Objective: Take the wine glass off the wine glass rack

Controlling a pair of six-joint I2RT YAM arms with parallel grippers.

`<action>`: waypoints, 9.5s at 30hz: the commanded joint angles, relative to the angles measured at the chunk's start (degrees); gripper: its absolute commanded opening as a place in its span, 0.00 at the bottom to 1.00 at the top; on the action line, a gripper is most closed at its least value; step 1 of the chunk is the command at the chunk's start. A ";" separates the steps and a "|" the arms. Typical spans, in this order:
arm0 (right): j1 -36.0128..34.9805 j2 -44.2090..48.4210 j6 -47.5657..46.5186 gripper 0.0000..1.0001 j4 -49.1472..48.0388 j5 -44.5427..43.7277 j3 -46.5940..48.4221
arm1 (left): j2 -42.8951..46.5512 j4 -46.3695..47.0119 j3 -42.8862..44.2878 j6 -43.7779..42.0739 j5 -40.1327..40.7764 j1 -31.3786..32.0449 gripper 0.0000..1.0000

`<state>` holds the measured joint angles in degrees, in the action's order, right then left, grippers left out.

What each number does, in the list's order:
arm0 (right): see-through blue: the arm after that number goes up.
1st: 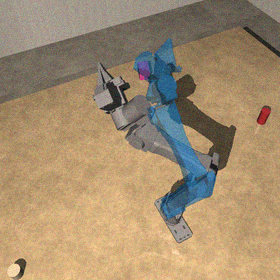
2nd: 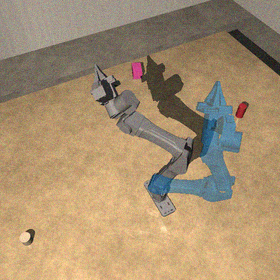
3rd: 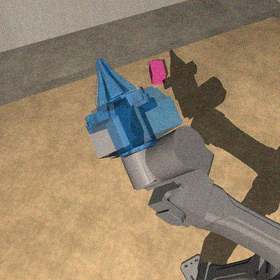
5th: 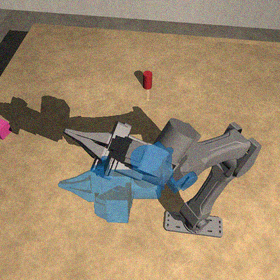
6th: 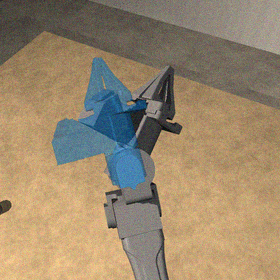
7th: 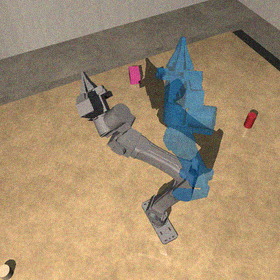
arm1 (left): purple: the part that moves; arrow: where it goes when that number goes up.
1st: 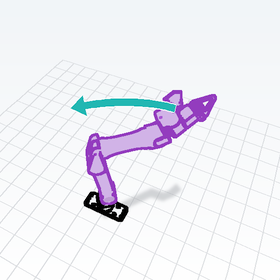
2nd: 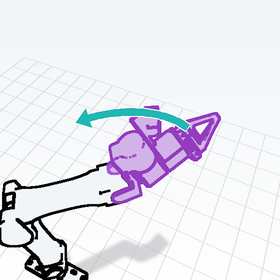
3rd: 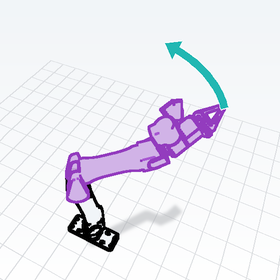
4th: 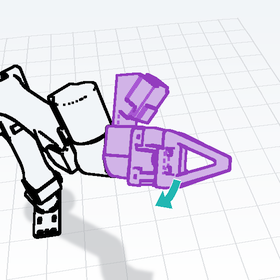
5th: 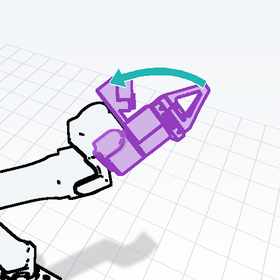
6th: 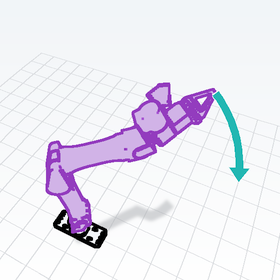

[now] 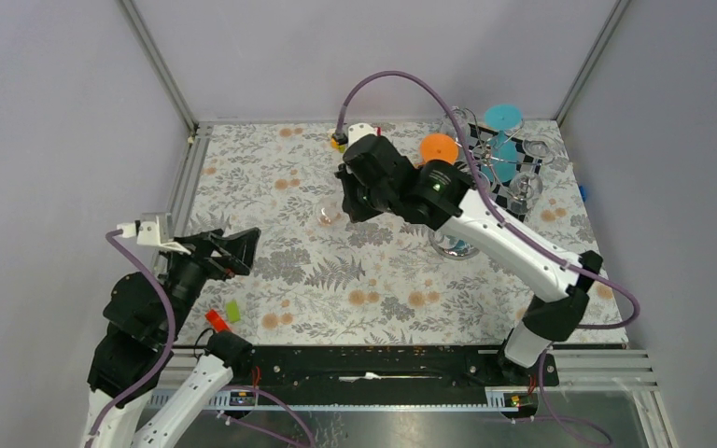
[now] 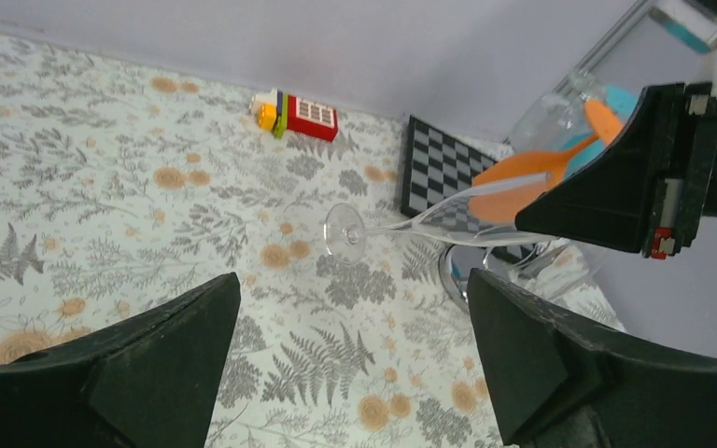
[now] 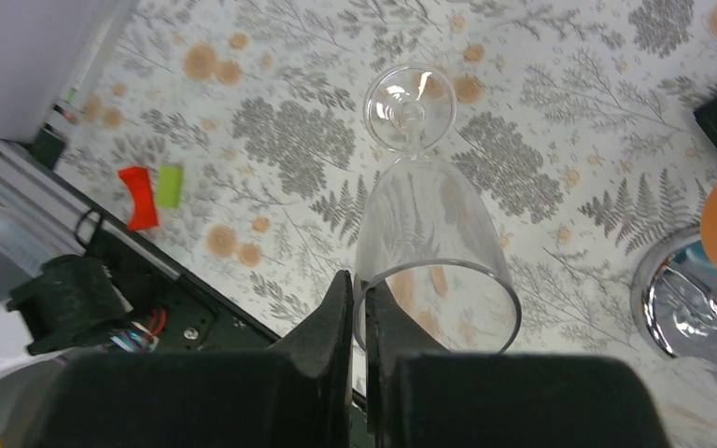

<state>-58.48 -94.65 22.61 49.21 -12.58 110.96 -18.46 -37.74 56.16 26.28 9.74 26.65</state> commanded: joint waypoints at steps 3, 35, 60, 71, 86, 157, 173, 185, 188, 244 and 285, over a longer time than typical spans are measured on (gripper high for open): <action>-0.67 -8.28 -4.08 0.00 14.44 -2.66 9.38 | 1.53 -1.31 -3.83 -2.45 -1.96 -0.02 0.99; 5.51 -29.45 -7.57 0.04 22.79 -5.40 26.19 | 7.66 -6.25 -9.74 0.26 -5.75 -0.02 0.99; 8.42 -24.45 -6.69 0.47 22.86 -5.71 33.00 | 7.97 -10.18 -4.68 1.49 -6.49 -0.07 0.99; 8.47 -8.27 -5.11 0.54 16.28 1.84 24.43 | 5.45 -15.34 0.85 3.73 -6.88 -0.05 0.99; 12.71 34.79 -6.89 0.66 8.39 -0.88 -7.06 | 1.32 -1.48 -3.44 6.62 -15.17 -0.02 0.99; 48.02 58.66 49.09 0.56 -35.65 17.38 -60.61 | -18.71 23.09 -4.88 3.42 -15.62 10.03 0.92; 48.01 61.37 57.97 0.27 -39.46 16.40 -65.03 | -20.82 19.31 -1.90 5.45 -16.48 10.08 0.92; 48.02 58.30 54.32 0.03 -32.44 17.25 -59.32 | -20.65 19.36 -1.99 6.10 -15.94 10.08 0.93; 47.99 57.50 53.83 0.00 -31.40 17.79 -58.21 | -20.92 19.97 -1.73 6.15 -16.02 10.06 0.93; 47.95 55.46 47.12 0.00 -30.48 9.55 -49.33 | -22.62 23.42 -1.32 9.66 -19.08 10.04 0.94; 14.18 49.36 61.94 0.00 -54.25 23.76 -58.72 | -21.03 37.83 -8.73 -16.74 -28.63 22.61 0.94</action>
<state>-42.61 -41.91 83.18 5.41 14.13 48.60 -45.56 -3.38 49.71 12.71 -19.55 49.19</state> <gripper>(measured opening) 0.120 0.945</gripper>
